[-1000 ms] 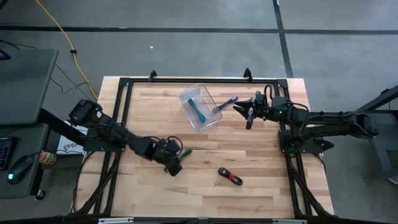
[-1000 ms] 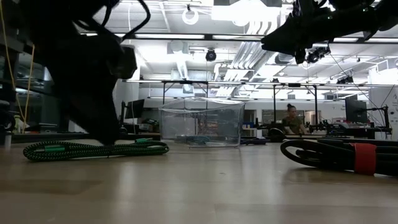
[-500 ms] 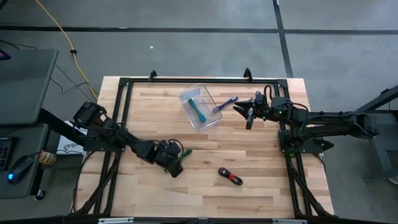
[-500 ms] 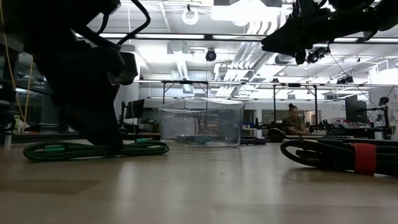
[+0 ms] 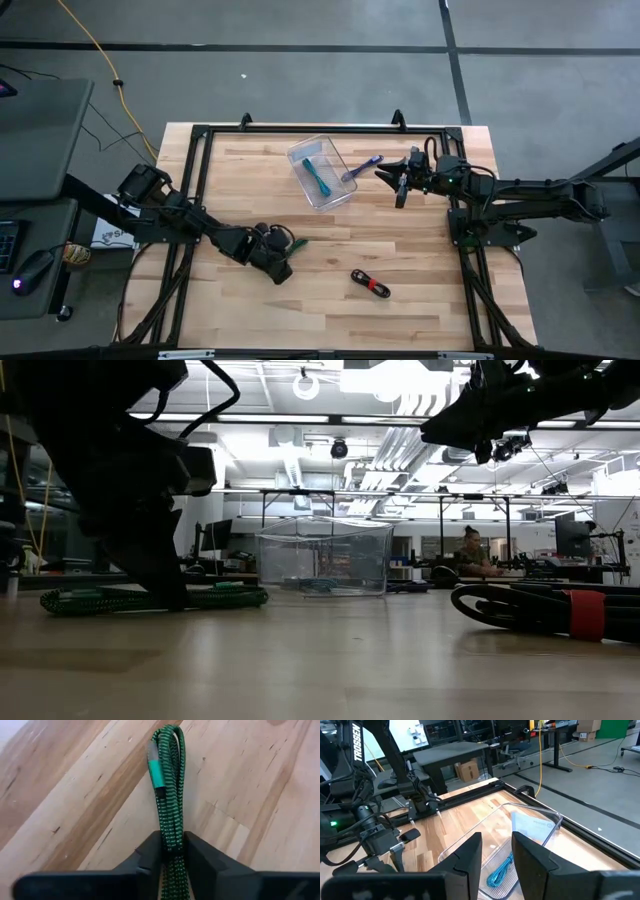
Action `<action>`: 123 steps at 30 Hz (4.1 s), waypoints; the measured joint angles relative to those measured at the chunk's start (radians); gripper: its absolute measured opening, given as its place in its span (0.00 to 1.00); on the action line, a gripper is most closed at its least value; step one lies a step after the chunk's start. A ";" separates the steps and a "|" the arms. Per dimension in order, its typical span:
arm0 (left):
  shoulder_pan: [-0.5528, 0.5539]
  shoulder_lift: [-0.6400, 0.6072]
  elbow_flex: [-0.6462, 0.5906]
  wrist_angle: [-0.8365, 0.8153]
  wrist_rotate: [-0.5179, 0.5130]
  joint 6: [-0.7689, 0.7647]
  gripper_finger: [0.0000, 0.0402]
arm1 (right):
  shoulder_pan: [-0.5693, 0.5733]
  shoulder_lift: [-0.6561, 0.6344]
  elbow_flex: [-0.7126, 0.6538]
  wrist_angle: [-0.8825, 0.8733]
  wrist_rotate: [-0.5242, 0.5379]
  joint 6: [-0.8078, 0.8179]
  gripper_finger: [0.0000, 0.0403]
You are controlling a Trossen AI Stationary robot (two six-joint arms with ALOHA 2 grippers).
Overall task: Pick and place USB-C Cables
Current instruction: Put the green charger cable into the transparent bin
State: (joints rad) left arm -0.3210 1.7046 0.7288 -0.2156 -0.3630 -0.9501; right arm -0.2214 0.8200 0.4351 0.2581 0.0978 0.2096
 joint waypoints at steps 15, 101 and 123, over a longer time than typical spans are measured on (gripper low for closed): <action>-0.011 -0.099 -0.011 -0.027 0.042 0.186 0.01 | 0.000 0.000 0.000 -0.003 0.000 0.000 0.25; 0.534 -0.533 0.019 0.438 0.063 0.926 0.00 | 0.000 0.000 -0.001 0.008 0.004 0.043 0.25; 0.702 0.060 0.572 -0.191 0.147 1.754 0.00 | 0.000 0.000 -0.001 0.008 0.004 0.020 0.25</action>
State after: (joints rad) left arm 0.3813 1.7651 1.3010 -0.4061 -0.2164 0.8040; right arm -0.2218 0.8200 0.4343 0.2662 0.1020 0.2299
